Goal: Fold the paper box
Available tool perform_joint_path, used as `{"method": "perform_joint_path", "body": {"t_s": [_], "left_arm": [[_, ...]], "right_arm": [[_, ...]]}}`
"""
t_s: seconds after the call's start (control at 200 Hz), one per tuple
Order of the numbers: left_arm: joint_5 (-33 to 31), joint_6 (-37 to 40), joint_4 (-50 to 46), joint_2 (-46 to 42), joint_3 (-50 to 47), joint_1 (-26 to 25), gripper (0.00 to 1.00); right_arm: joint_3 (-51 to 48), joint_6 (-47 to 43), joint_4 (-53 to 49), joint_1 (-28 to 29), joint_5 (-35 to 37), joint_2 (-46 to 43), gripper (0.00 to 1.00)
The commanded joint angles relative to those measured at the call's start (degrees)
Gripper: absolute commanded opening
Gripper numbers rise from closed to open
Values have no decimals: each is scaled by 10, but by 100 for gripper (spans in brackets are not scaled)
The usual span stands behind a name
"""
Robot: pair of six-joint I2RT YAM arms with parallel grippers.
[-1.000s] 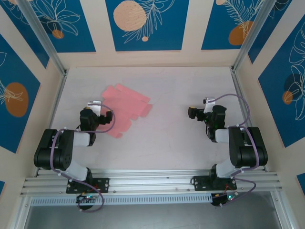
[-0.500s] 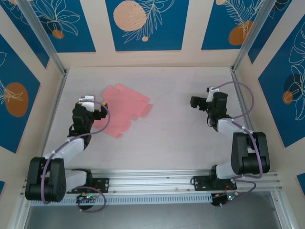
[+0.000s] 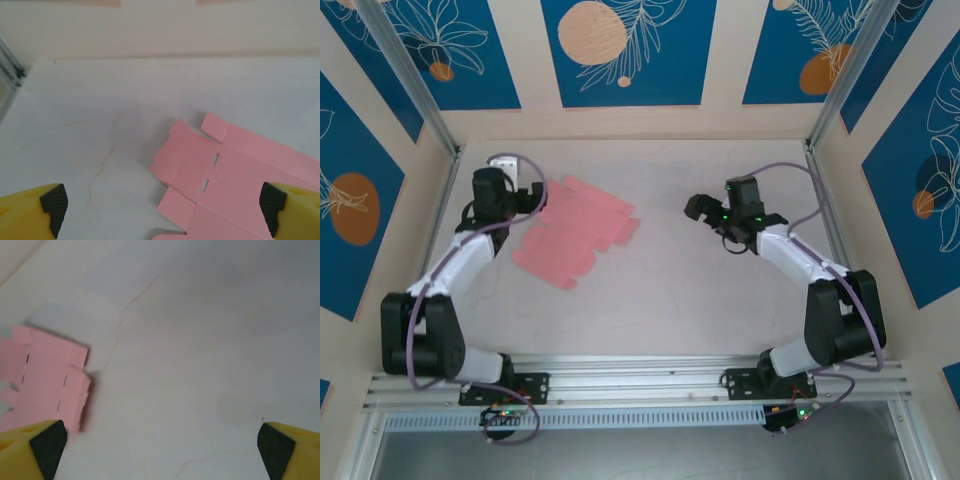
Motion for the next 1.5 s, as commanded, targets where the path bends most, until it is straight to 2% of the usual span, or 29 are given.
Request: {"method": "perform_joint_path", "body": {"t_s": [0.0, 0.175, 0.31, 0.515, 0.825, 0.945, 1.025, 1.06, 1.215, 1.375, 1.495], "left_arm": [[22, 2, -131, 75, 84, 4, 100], [94, 19, -218, 196, 208, 8, 100], [115, 17, -228, 242, 244, 9, 100], [125, 5, -222, 256, 244, 23, 100], [150, -13, -200, 230, 214, 42, 100], [155, -19, -198, 225, 216, 42, 100], [158, -22, -195, 221, 217, 43, 100], [160, -23, -194, 218, 218, 43, 100], [167, -17, -200, 208, 226, 43, 100], [187, -8, -213, 193, 236, 43, 100], [226, -8, -215, 176, 243, 43, 100]], "right_arm": [[33, 86, -36, 47, -42, 34, 100], [66, 134, 0, 109, -76, 105, 98], [117, 142, 10, 141, -103, 180, 94], [197, 146, 17, 165, -124, 277, 82], [296, 152, -6, 167, -126, 386, 68], [319, 159, 2, 166, -138, 418, 60], [329, 158, 15, 166, -145, 430, 49], [337, 153, 10, 166, -140, 433, 41], [369, 75, -42, 159, -99, 421, 0], [359, -78, -67, 148, -71, 359, 0], [319, -183, -57, 124, -96, 288, 0]]}}
